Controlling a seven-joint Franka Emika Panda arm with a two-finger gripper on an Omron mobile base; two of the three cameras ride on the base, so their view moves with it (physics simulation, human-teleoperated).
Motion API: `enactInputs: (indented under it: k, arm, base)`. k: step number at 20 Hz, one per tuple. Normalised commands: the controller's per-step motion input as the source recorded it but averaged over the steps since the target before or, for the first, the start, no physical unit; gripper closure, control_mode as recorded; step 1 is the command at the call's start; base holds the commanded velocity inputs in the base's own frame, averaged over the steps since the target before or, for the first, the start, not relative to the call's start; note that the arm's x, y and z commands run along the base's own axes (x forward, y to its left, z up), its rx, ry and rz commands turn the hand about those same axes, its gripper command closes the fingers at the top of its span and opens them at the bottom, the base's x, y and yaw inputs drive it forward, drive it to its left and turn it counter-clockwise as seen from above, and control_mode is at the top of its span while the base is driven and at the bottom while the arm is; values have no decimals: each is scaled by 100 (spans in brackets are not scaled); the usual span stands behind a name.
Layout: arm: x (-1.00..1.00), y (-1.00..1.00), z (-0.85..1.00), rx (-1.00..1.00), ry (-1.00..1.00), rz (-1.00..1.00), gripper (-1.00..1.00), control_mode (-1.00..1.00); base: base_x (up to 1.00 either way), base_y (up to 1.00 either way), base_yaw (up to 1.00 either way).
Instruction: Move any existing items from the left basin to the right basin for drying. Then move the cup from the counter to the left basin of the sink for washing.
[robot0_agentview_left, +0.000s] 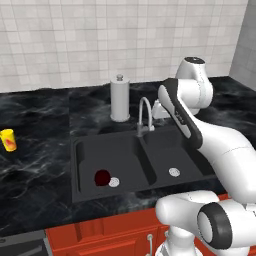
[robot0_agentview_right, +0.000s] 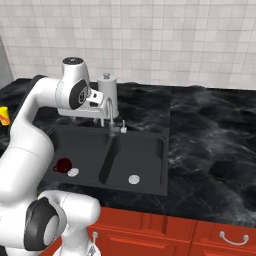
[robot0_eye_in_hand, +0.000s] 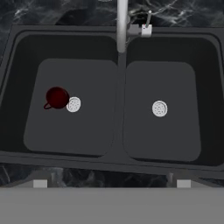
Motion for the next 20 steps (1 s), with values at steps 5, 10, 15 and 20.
enactInputs:
  k: [5, 10, 15, 20]
  arm:
    - [0, 0, 0, 0, 0, 0, -100, 100]
    - [0, 0, 0, 0, 0, 0, -100, 100]
    - [0, 0, 0, 0, 0, 0, -100, 100]
    - [0, 0, 0, 0, 0, 0, -100, 100]
  base:
    - [32, 41, -1]
    - [30, 47, -1]
    - [34, 48, 0]
    - [38, 49, 0]
